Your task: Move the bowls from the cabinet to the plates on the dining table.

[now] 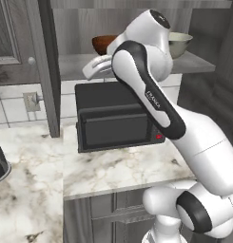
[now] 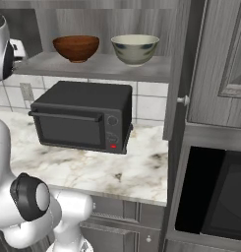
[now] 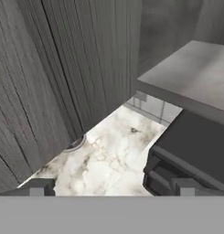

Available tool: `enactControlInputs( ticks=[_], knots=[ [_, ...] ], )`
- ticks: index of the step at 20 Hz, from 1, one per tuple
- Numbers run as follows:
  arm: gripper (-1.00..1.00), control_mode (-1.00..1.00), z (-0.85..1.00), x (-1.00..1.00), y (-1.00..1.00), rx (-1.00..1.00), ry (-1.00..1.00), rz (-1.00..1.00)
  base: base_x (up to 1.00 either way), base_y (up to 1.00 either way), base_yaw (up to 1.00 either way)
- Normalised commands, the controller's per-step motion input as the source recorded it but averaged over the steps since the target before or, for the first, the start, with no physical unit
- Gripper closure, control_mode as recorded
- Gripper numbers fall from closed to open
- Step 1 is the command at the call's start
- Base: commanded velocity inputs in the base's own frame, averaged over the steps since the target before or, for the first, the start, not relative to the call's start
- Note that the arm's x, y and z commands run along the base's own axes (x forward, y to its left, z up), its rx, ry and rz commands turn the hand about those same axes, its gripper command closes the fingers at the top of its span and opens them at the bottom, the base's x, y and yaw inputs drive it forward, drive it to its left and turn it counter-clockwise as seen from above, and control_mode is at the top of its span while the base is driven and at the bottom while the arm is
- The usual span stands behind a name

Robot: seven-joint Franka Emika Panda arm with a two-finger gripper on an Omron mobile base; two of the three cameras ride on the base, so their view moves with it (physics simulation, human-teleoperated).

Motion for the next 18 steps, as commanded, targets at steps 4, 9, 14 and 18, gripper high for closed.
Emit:
enactControlInputs(
  ticks=[4,9,14,18],
  knots=[
    [-1.00,-1.00,0.00,0.21,-0.23,-0.22,-0.04,0.00,0.00,0.00,0.00],
    [-1.00,-1.00,0.02,0.16,-0.20,-0.21,-0.05,0.00,0.00,0.00,0.00],
    [-1.00,-1.00,0.00,0.00,-0.15,-0.23,-0.14,0.00,0.00,0.00,0.00],
    [-1.00,-1.00,0.00,0.00,-0.13,-0.24,-0.18,0.00,0.00,0.00,0.00]
  ],
)
